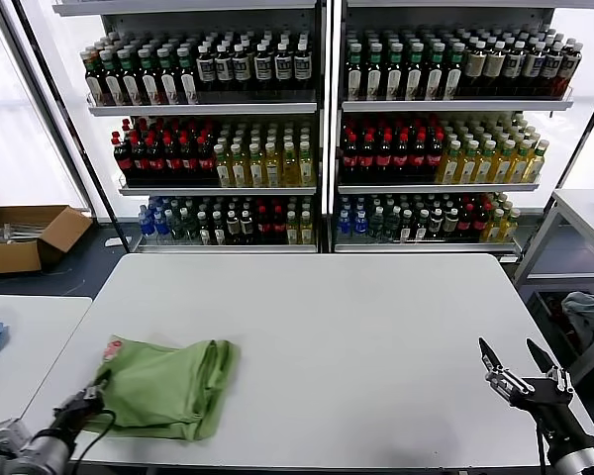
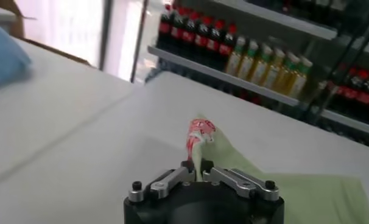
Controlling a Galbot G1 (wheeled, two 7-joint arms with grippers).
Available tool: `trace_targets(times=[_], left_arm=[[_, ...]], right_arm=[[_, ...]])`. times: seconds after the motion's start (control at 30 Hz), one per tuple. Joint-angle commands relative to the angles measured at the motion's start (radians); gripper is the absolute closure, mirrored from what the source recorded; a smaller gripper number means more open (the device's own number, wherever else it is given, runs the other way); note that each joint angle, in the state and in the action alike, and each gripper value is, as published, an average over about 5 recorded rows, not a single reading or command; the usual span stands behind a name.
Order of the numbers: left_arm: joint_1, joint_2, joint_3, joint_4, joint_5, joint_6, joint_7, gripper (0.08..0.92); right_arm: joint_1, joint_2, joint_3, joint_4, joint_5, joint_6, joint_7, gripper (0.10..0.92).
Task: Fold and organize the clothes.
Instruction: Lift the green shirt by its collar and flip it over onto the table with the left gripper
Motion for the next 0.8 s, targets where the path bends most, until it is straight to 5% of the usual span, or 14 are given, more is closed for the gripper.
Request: trace_targets(times=[0.03, 0.2, 0.33, 0.57, 0.8], left_arm=[[0.0, 0.208, -0.369, 0.096, -0.068, 0.037, -0.025, 0.89], [-0.009, 0.236, -0.393, 0.031, -0.125, 0.081, -0.046, 0.89], [-0.014, 0.189, -0.32, -0.092, -0.21, 0.119, -0.079, 0.89], [-0.029, 0.014, 0.196, -0.286, -0.322, 0.093, -0.245, 0.89], [-0.101, -0.055, 0.663, -0.339, -0.295, 0.06, -0.353, 0.89]], right_arm=[[0.017, 0.007, -0.008, 0.0, 0.005, 0.0, 0.001, 0.203], [0.018, 0.008, 0.001, 0.008, 0.02, 0.001, 0.003, 0.203], [-0.005, 0.003, 0.028, 0.006, 0.049, 0.011, 0.008, 0.203], [-0.029, 0.009, 0.036, 0.009, 0.048, 0.024, 0.01, 0.203], [-0.035, 0.011, 0.054, 0.015, 0.051, 0.023, 0.012, 0.203]])
